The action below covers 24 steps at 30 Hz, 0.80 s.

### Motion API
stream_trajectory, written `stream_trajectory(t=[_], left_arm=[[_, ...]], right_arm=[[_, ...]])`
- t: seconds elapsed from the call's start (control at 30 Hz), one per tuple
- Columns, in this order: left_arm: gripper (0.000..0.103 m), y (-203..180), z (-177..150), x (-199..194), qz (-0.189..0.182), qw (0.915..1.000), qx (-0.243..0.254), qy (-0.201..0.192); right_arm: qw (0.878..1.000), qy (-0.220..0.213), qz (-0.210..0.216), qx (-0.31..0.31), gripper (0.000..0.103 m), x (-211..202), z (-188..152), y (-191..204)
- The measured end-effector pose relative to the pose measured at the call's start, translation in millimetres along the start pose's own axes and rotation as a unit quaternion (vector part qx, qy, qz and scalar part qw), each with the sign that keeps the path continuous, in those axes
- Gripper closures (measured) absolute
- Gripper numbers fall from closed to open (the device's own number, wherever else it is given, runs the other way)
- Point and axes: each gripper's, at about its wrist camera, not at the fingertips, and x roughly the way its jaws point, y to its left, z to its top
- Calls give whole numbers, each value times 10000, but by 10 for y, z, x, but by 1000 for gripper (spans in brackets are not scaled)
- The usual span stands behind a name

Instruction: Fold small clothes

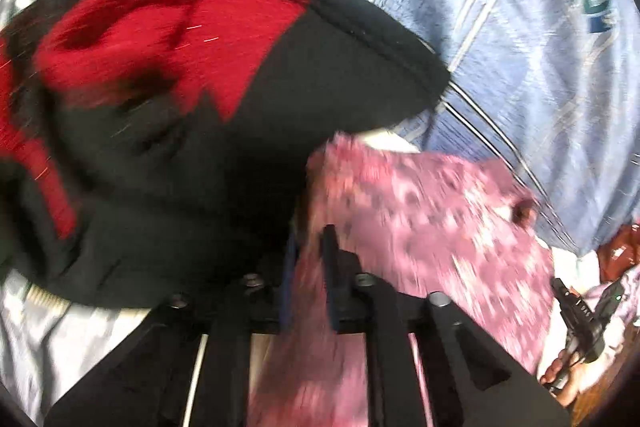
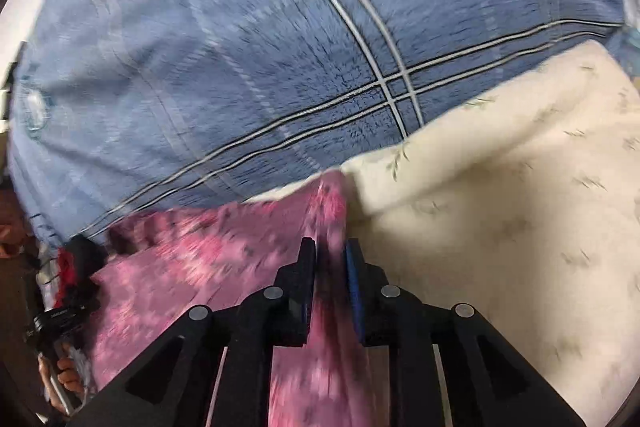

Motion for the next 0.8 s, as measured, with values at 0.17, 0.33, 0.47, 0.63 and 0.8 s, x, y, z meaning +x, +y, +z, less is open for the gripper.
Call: stream_trajectory(t=[0.17, 0.33, 0.47, 0.63, 0.8], left_arm=[[43, 270, -694, -606, -417, 9990, -169, 62], [35, 332, -1422, -677, -1394, 9871, -716, 323], [35, 270, -1694, -410, -1650, 9772, -1203, 577], [43, 348, -1445, -373, -1938, 9610, -1963, 187], [100, 158, -1248, -404, -1965, 9608, -1954, 38]], right_arm=[[9968, 63, 771, 190, 72, -741, -636, -144], [9882, 164, 1280, 827, 57, -1182, -1328, -412], [9790, 320, 1411, 1437, 57, -987, -1529, -569], [9693, -233, 1525, 1915, 60, -794, -1420, -558], [9703, -547, 1787, 1535, 99, -967, -1107, -369]])
